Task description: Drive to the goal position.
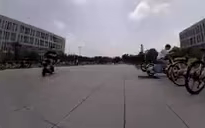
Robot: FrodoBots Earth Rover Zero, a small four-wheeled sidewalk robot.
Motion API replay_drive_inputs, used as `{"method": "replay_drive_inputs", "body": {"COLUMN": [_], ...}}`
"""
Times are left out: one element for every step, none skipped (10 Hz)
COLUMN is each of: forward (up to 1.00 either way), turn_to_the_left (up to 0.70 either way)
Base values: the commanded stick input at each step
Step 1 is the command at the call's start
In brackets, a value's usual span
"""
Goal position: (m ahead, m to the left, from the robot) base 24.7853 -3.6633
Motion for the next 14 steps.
{"method": "replay_drive_inputs", "body": {"forward": [0.70,0.70,0.70,0.70,0.70,0.70,0.70,0.70,0.70,0.70,0.70,0.70,0.70,0.70], "turn_to_the_left": [0.00,0.00,0.00,0.00,0.00,0.00,0.00,0.00,0.00,0.00,0.00,0.00,0.00,0.00]}}
